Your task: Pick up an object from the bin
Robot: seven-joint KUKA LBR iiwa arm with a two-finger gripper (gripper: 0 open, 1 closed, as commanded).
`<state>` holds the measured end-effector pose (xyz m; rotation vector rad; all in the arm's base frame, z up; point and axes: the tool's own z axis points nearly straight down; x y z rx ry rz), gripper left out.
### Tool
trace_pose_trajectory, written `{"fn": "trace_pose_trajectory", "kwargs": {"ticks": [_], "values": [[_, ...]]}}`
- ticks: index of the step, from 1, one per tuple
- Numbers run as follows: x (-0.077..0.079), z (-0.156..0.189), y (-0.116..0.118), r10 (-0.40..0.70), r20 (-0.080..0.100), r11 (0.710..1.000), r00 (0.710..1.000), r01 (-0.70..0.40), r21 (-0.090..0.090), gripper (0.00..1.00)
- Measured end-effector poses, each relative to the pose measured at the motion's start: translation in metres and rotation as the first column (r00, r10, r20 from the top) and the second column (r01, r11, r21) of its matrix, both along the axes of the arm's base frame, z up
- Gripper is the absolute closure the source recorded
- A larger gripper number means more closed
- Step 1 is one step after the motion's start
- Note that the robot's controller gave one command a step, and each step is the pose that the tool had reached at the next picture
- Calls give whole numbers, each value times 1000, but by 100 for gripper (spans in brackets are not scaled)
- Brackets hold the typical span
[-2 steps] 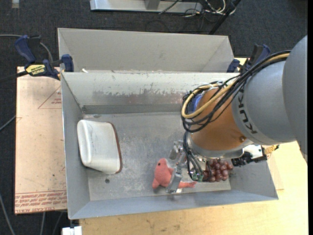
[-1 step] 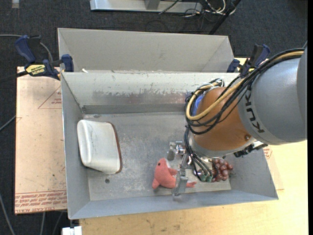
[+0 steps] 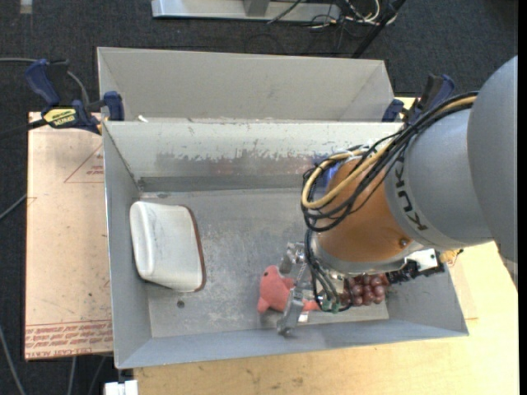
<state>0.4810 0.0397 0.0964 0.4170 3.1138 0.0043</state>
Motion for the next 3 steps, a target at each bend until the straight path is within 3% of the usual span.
{"fn": "trace_pose_trajectory", "kwargs": {"ticks": [1, 3], "values": [[3, -25, 18, 130, 4, 992, 991, -130, -1, 100], [2, -22, 17, 128, 3, 992, 992, -128, -1, 100]]}}
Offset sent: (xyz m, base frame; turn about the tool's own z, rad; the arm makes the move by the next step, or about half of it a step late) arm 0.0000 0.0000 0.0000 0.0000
